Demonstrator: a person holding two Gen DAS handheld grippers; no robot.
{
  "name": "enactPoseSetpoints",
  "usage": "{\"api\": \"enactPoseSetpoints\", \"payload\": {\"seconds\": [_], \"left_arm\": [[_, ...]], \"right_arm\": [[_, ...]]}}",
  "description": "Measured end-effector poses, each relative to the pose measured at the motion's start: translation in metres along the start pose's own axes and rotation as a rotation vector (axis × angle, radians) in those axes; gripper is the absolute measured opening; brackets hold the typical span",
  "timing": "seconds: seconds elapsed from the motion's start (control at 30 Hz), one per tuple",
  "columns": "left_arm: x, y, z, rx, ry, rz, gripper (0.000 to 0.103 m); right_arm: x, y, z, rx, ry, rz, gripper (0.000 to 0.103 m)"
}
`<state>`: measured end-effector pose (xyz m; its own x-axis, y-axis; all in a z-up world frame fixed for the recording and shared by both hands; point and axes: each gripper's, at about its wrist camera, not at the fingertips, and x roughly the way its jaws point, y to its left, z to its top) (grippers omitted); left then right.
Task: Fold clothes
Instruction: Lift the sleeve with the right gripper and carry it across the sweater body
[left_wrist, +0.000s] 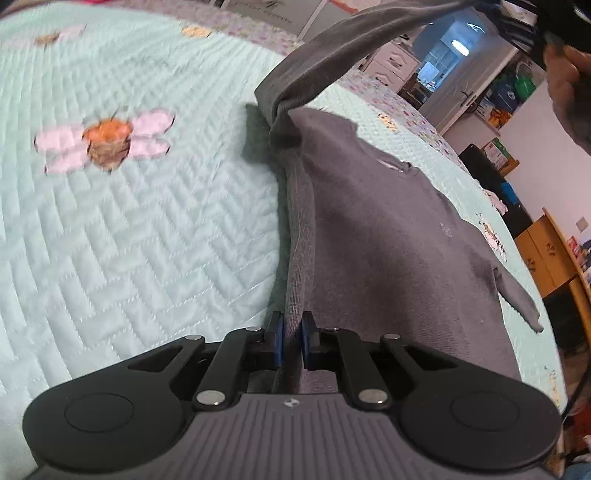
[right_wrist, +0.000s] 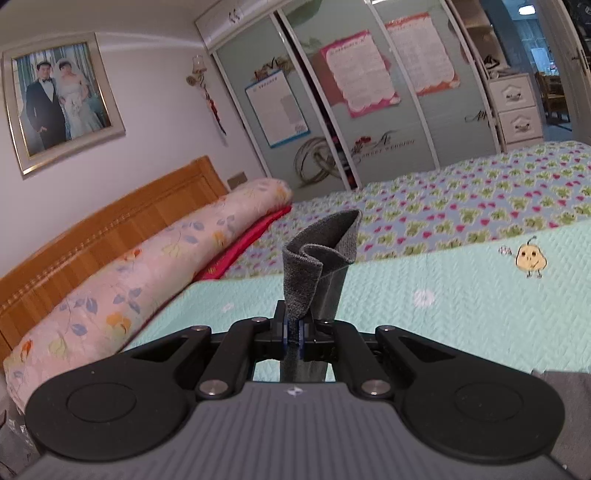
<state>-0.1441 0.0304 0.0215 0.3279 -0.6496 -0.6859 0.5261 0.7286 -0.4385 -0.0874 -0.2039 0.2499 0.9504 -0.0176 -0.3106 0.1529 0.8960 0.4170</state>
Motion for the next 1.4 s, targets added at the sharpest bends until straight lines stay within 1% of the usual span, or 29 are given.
{"api": "enactPoseSetpoints", "payload": {"seconds": [0.1,0.23,0.4,0.5,0.6,0.73,0.8,0.83,0.9,1.0,1.03,1.07,1.17,1.27,1.4], "left_arm": [[-0.006,-0.016,0.003,0.047,-0.013,0.019,0.01],[-0.007,-0.04,0.005,0.123,-0.015,0.046,0.01],[0.0,-0.072,0.004,0.229,0.003,0.067,0.01],[0.005,-0.095,0.003,0.298,0.019,0.049,0.01],[0.014,-0.114,0.001,0.356,0.043,0.046,0.01],[0.027,-0.126,-0.006,0.386,0.082,0.043,0.01],[0.028,-0.13,-0.011,0.398,0.085,0.06,0.01],[0.027,-0.132,-0.013,0.405,0.082,0.071,0.01],[0.019,-0.133,-0.019,0.421,0.05,0.105,0.01],[0.001,-0.13,-0.027,0.423,-0.025,0.157,0.012],[-0.008,-0.125,-0.029,0.417,-0.052,0.164,0.015],[-0.015,-0.12,-0.031,0.406,-0.064,0.176,0.021],[-0.036,-0.104,-0.038,0.375,-0.095,0.211,0.031],[-0.046,-0.089,-0.048,0.355,-0.06,0.254,0.039],[-0.043,-0.074,-0.059,0.322,-0.001,0.298,0.044]], "right_arm": [[-0.016,-0.01,0.01,0.012,-0.055,-0.004,0.004],[-0.043,-0.032,0.019,0.016,-0.121,-0.033,0.004],[-0.082,-0.075,0.024,0.039,-0.189,-0.067,0.004],[-0.098,-0.106,0.021,0.062,-0.208,-0.093,0.004],[-0.111,-0.139,0.01,0.092,-0.223,-0.138,0.004],[-0.125,-0.189,-0.014,0.192,-0.246,-0.163,0.004],[-0.124,-0.209,-0.025,0.22,-0.233,-0.185,0.004],[-0.123,-0.219,-0.031,0.234,-0.226,-0.196,0.004],[-0.12,-0.237,-0.042,0.255,-0.211,-0.216,0.004],[-0.115,-0.252,-0.055,0.252,-0.19,-0.243,0.004],[-0.114,-0.256,-0.058,0.258,-0.187,-0.238,0.004],[-0.114,-0.259,-0.06,0.262,-0.186,-0.234,0.004],[-0.113,-0.266,-0.065,0.267,-0.178,-0.219,0.004],[-0.116,-0.267,-0.07,0.264,-0.174,-0.2,0.004],[-0.118,-0.264,-0.071,0.255,-0.169,-0.167,0.004]]}}
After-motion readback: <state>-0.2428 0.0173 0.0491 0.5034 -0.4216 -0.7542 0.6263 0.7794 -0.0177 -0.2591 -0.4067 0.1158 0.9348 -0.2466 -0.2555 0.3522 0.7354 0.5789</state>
